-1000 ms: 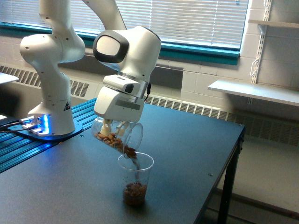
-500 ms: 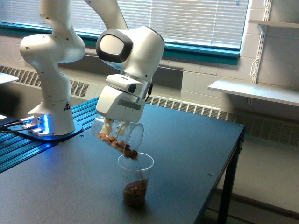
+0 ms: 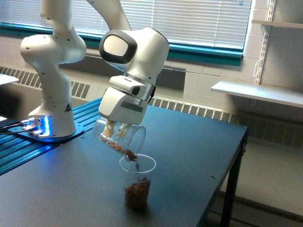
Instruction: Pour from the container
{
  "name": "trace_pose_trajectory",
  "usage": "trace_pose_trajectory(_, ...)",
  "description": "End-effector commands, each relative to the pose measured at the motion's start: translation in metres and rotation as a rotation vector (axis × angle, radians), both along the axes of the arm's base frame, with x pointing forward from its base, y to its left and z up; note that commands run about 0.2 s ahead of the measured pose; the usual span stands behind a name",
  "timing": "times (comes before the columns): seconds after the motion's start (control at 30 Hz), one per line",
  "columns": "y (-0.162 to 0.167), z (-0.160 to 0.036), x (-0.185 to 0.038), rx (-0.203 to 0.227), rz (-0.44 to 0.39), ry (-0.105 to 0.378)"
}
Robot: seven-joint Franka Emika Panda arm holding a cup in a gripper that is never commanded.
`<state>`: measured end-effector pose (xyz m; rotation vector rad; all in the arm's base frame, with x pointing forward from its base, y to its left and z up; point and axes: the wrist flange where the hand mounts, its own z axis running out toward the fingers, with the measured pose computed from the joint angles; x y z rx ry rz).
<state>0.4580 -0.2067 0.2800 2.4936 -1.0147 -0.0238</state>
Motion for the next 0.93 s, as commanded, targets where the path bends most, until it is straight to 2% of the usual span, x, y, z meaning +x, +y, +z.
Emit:
trace_pose_trajectory(0.03, 0.004, 0.0005, 0.0031, 0.0, 0.025, 0.013)
trace_pose_trajectory(0.67, 0.0054, 0.0003, 0.0017, 0.014, 0.032, 0.013)
trace_pose_trajectory(0.93, 0.005, 0.0028, 0.0007, 0.016, 0.033, -0.015)
